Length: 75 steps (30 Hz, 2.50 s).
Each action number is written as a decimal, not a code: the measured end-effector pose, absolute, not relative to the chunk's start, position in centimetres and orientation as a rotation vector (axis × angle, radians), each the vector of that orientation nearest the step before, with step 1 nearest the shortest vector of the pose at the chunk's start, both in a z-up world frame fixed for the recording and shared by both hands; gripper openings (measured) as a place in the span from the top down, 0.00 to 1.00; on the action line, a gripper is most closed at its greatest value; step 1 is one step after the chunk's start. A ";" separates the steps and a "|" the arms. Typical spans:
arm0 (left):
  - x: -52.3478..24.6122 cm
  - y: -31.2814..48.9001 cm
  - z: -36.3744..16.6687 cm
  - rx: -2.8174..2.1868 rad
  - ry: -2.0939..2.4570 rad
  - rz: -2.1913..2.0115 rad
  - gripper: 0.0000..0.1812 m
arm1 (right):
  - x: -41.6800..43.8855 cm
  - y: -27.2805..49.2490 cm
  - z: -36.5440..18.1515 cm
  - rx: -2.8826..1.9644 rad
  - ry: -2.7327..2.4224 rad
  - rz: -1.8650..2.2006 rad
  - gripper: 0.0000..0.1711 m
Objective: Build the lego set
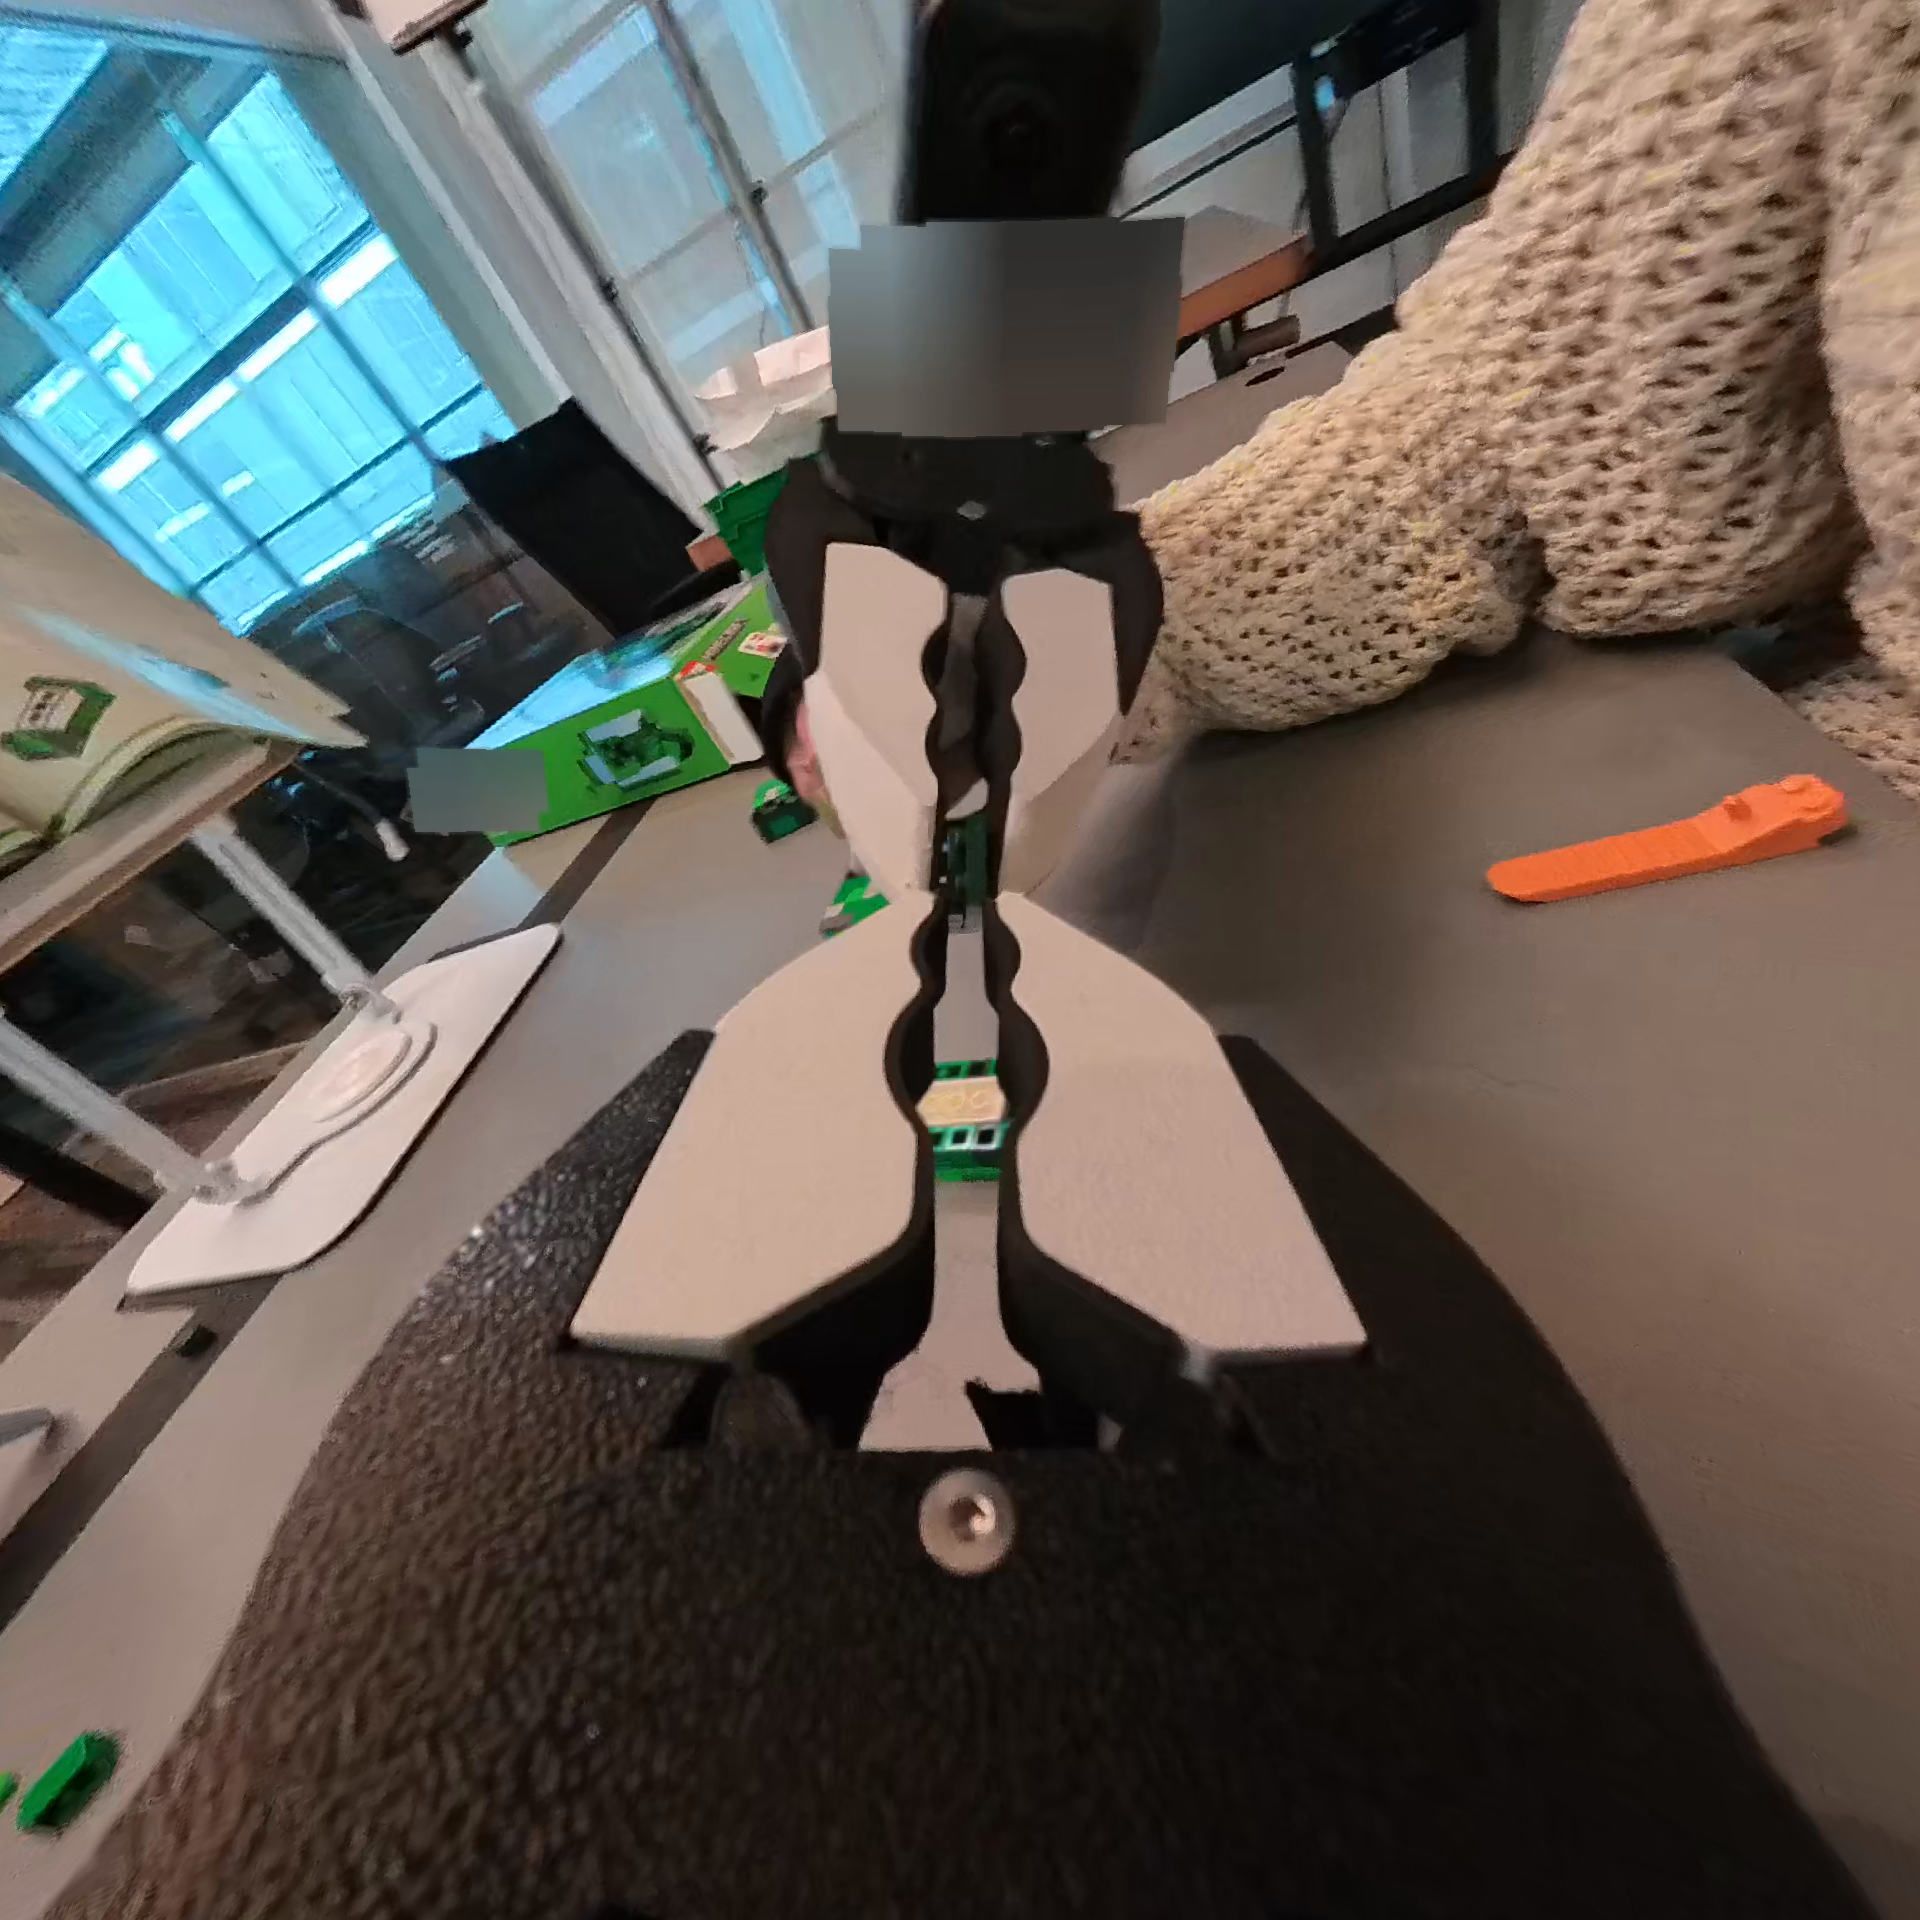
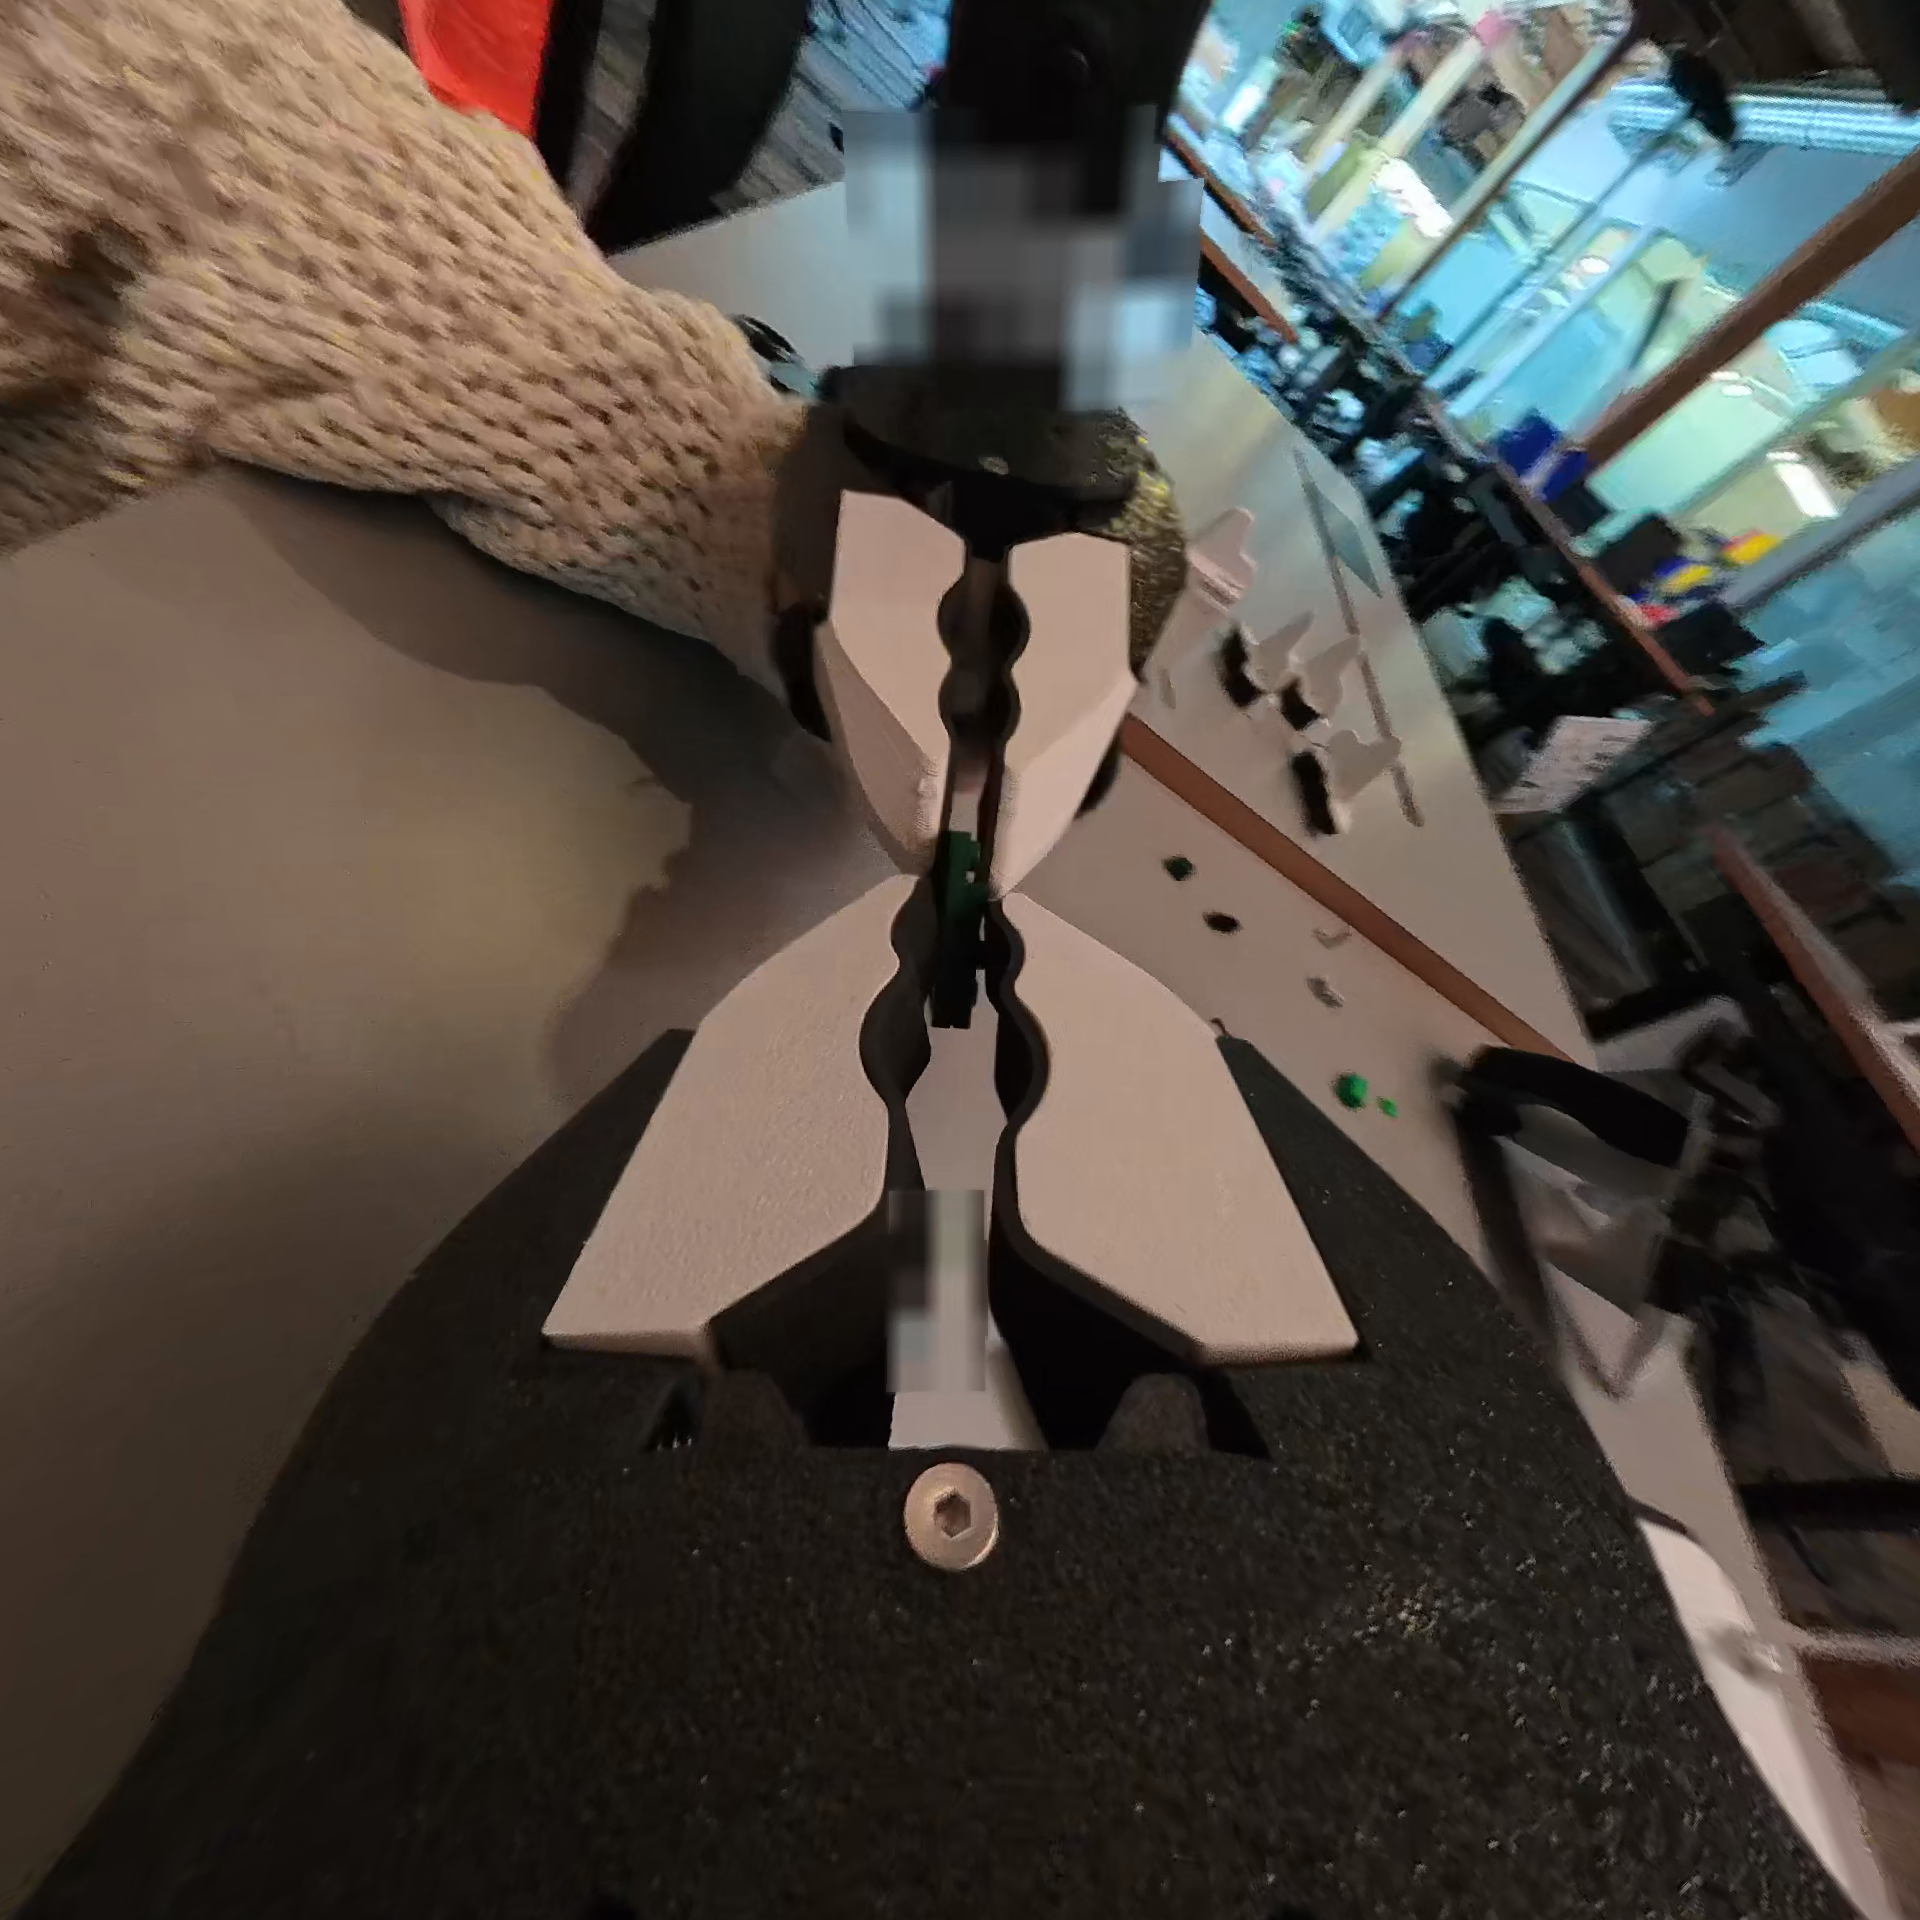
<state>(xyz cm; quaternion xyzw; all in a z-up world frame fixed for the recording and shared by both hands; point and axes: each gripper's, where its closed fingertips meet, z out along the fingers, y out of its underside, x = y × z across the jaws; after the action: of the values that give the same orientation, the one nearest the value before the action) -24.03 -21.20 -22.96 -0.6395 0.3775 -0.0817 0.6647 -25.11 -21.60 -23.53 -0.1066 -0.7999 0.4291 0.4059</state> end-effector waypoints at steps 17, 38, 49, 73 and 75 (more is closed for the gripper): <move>-26.3 -18.5 -23.6 -1.610 0.536 -0.214 0.84 | -28.6 -18.2 -22.9 -0.006 -1.644 0.103 0.95; -28.3 -18.9 -23.4 -1.594 0.536 -0.127 0.92 | -28.6 -16.9 -23.3 -0.138 -1.681 0.186 0.83; -25.0 -21.2 -24.2 -1.488 0.925 -0.076 0.92 | -23.7 -19.2 -22.1 -1.085 -2.157 1.987 0.74; -27.0 -20.4 -22.0 -1.506 0.493 -0.550 0.89 | -25.6 -20.4 -22.2 -0.879 -2.006 1.805 0.95; -26.5 -20.4 -22.4 -1.520 0.530 -0.556 0.93 | -25.6 -20.6 -22.5 -0.866 -2.021 1.760 0.95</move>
<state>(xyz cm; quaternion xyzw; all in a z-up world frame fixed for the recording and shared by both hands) -26.48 -20.44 -22.39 -0.6713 0.2342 -0.2454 0.6590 -25.63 -20.55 -22.50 -0.3035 -0.7081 0.6166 0.1620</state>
